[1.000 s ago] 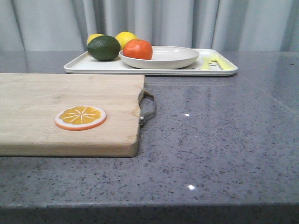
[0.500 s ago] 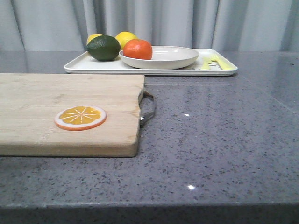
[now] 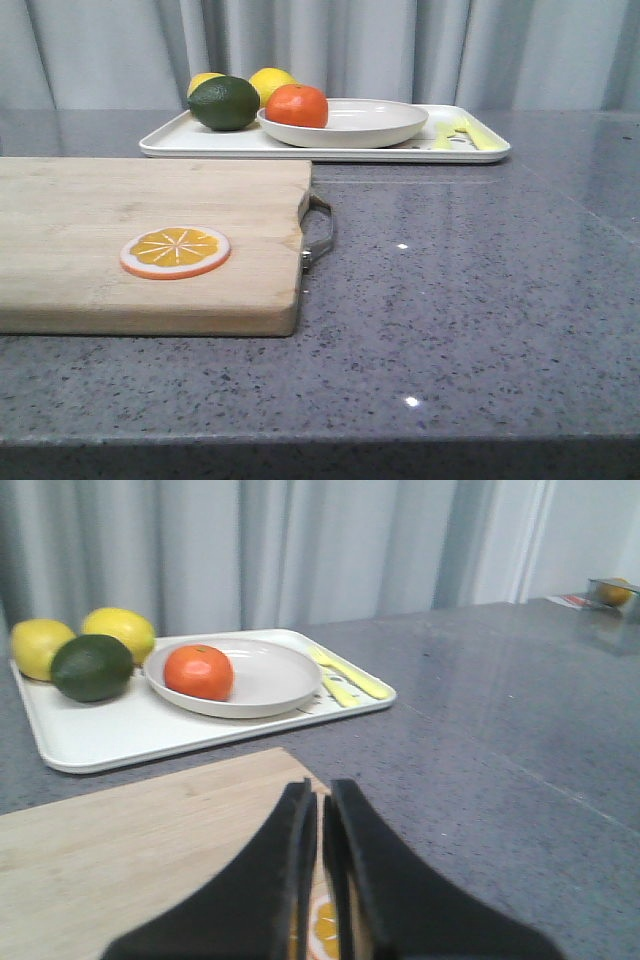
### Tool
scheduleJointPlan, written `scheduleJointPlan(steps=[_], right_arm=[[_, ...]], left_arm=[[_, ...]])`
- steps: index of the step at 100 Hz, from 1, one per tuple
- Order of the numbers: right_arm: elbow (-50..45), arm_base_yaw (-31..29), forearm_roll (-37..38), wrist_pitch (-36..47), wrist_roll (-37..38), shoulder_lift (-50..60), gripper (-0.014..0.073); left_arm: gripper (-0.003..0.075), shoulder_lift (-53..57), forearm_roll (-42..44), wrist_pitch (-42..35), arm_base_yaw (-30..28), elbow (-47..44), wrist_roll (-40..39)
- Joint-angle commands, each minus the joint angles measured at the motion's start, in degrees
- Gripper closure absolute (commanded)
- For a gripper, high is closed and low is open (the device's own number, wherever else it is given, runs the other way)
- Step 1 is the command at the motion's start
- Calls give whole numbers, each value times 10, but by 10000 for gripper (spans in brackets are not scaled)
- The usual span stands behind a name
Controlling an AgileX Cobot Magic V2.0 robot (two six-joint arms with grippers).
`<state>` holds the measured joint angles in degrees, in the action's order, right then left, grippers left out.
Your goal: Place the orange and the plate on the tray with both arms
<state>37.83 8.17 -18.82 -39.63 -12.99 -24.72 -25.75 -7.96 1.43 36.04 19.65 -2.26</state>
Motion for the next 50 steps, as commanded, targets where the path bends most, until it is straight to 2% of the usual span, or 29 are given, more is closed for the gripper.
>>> scheduleJointPlan(steps=[1, 17, 50], right_arm=[[14, -1, -3, 40, -7, -2, 661], [14, -1, -3, 40, -7, -2, 661], [14, -1, -3, 40, -7, -2, 661]], left_arm=[[714, 25, 8, -54, -34, -1, 3], [714, 87, 9, -54, -116, -43, 40], [715, 207, 12, -54, -283, -150, 41]])
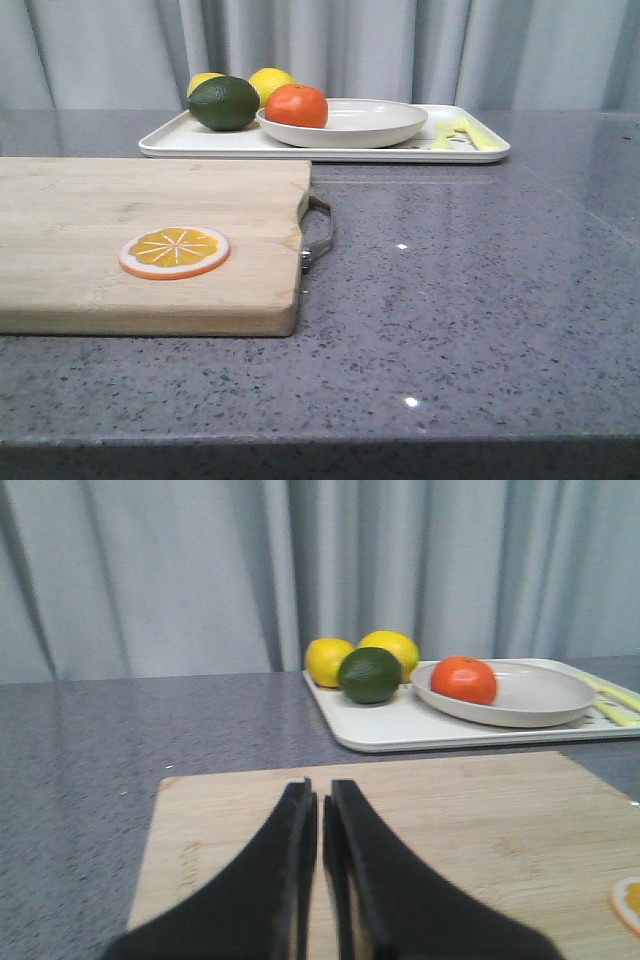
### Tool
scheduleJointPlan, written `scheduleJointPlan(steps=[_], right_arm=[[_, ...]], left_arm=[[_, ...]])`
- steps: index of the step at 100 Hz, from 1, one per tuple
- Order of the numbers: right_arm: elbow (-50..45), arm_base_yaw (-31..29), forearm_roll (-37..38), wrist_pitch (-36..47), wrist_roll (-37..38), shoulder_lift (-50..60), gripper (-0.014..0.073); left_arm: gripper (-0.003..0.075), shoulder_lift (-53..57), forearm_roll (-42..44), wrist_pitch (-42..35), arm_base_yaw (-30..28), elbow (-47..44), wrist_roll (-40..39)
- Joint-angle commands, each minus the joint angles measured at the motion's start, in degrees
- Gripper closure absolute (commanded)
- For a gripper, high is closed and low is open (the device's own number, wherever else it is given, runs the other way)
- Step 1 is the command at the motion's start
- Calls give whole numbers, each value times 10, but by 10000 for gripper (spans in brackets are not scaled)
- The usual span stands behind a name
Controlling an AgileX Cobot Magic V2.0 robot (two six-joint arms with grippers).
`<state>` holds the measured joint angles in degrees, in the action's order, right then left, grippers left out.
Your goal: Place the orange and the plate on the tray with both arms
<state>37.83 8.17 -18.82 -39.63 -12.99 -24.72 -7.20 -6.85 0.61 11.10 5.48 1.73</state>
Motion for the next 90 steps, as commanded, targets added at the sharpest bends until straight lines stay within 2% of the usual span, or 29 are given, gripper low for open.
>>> scheduleJointPlan(steps=[1, 17, 24, 36, 90], right_arm=[[14, -1, -3, 40, -7, -2, 661], [14, -1, -3, 40, -7, -2, 661], [14, -1, -3, 40, -7, -2, 661], [14, -1, -3, 41, -7, -2, 661], [14, -1, -3, 40, -7, -2, 661]], left_arm=[[718, 24, 1, -46, -39, -13, 1], [740, 78, 1, -46, -87, -61, 1], [740, 94, 1, -6, -103, -60, 1], [740, 94, 1, 8, -120, -61, 1], [740, 94, 6, 11, -125, -61, 1]])
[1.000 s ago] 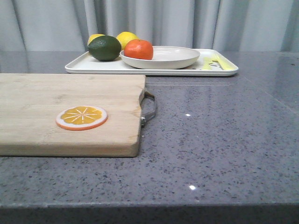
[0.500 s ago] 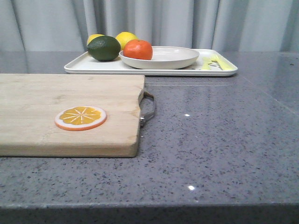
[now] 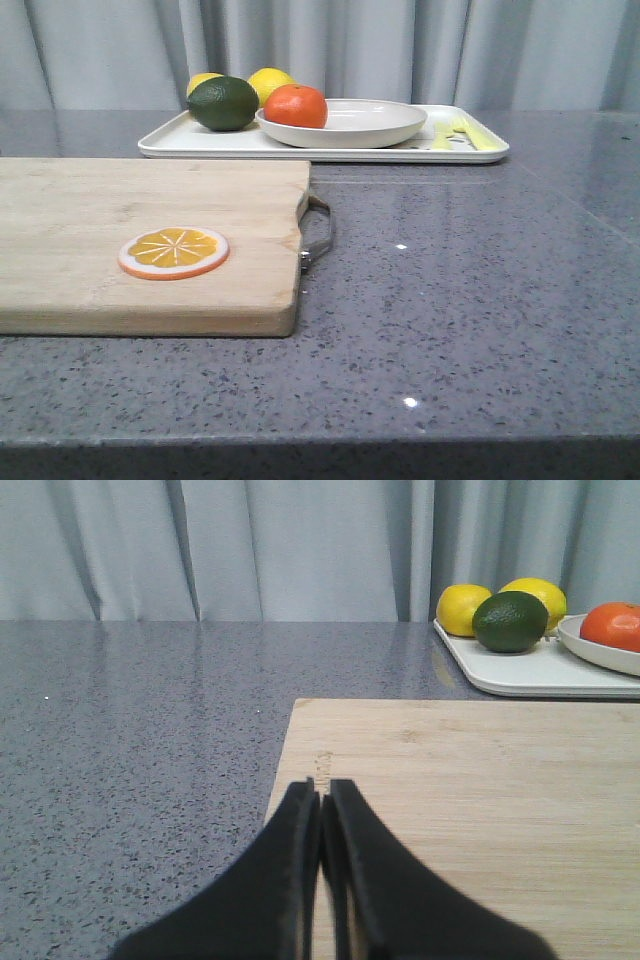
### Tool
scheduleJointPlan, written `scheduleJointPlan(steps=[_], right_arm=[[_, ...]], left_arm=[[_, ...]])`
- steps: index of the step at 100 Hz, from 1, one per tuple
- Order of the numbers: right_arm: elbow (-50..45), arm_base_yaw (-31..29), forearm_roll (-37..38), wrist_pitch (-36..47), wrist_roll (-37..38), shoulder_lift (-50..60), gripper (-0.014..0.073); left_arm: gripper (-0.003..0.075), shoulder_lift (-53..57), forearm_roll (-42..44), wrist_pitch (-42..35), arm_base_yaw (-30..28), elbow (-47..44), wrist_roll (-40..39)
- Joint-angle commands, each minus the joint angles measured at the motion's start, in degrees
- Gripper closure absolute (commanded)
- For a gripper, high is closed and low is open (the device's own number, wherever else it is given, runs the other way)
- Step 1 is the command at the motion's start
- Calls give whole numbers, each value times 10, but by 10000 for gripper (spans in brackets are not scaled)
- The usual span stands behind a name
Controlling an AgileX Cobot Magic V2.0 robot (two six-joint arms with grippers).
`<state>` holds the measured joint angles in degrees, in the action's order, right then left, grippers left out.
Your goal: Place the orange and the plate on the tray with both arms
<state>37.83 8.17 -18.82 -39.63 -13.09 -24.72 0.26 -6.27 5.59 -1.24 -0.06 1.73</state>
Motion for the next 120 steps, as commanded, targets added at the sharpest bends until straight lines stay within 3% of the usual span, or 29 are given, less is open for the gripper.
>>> scheduleJointPlan(steps=[1, 44, 53, 63, 75, 89, 102, 120], right_arm=[[14, -1, -3, 40, -6, -2, 661], [12, -1, -2, 41, -6, -2, 661], [7, -2, 29, 60, -6, -1, 661], [-26, -3, 84, 161, -5, 7, 661], [-99, -3, 85, 325, -4, 38, 661], [-193, -4, 138, 486, 49, 85, 661], [-256, -23, 229, 520, 143, 115, 661], [-321, -46, 239, 515, 177, 160, 661]], left_arm=[[740, 20, 0, -39, -1, -5, 1], [740, 20, 0, -39, -1, -5, 1], [740, 20, 0, -39, -1, -5, 1], [740, 20, 0, -39, -1, -5, 1], [740, 20, 0, -39, -1, -5, 1], [740, 20, 0, -39, -1, -5, 1], [740, 20, 0, -39, -1, -5, 1], [740, 20, 0, -39, -1, -5, 1]])
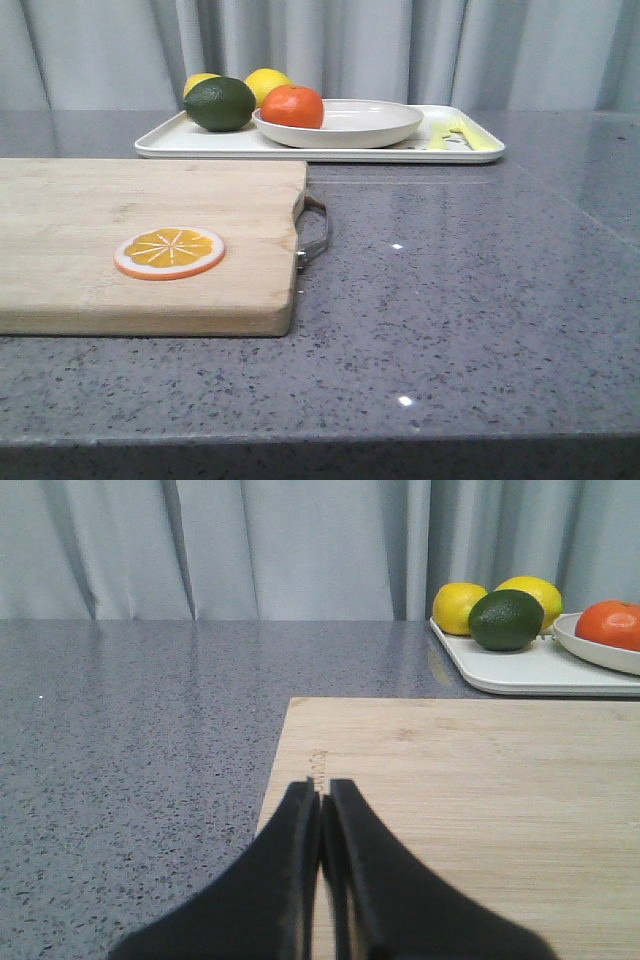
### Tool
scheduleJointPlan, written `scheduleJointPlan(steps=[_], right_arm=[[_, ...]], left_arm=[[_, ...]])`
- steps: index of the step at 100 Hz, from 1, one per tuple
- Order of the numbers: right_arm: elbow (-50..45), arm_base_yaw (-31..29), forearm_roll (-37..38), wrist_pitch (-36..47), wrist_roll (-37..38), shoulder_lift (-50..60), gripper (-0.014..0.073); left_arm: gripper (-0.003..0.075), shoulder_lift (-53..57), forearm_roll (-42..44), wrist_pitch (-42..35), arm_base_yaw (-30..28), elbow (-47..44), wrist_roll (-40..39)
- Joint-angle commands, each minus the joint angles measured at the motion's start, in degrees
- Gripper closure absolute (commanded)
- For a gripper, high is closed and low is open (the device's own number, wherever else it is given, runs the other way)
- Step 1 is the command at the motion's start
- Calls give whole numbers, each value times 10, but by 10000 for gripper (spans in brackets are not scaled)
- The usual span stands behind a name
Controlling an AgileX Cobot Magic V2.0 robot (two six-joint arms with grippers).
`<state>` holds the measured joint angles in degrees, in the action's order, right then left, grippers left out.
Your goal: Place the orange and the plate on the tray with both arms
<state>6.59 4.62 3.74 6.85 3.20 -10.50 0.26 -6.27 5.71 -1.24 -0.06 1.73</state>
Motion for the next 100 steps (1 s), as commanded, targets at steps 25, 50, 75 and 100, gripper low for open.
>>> scheduleJointPlan(steps=[25, 50, 75, 100], right_arm=[[-63, -29, 14, -16, 14, 115, 661], [-69, -35, 9, -76, 15, 119, 661], [-69, -35, 9, -76, 15, 119, 661], [-69, -35, 9, -76, 15, 119, 661]], left_arm=[[740, 20, 0, -40, -1, -5, 1], [740, 20, 0, -40, -1, -5, 1], [740, 20, 0, -40, -1, -5, 1], [741, 20, 0, -40, -1, -5, 1]])
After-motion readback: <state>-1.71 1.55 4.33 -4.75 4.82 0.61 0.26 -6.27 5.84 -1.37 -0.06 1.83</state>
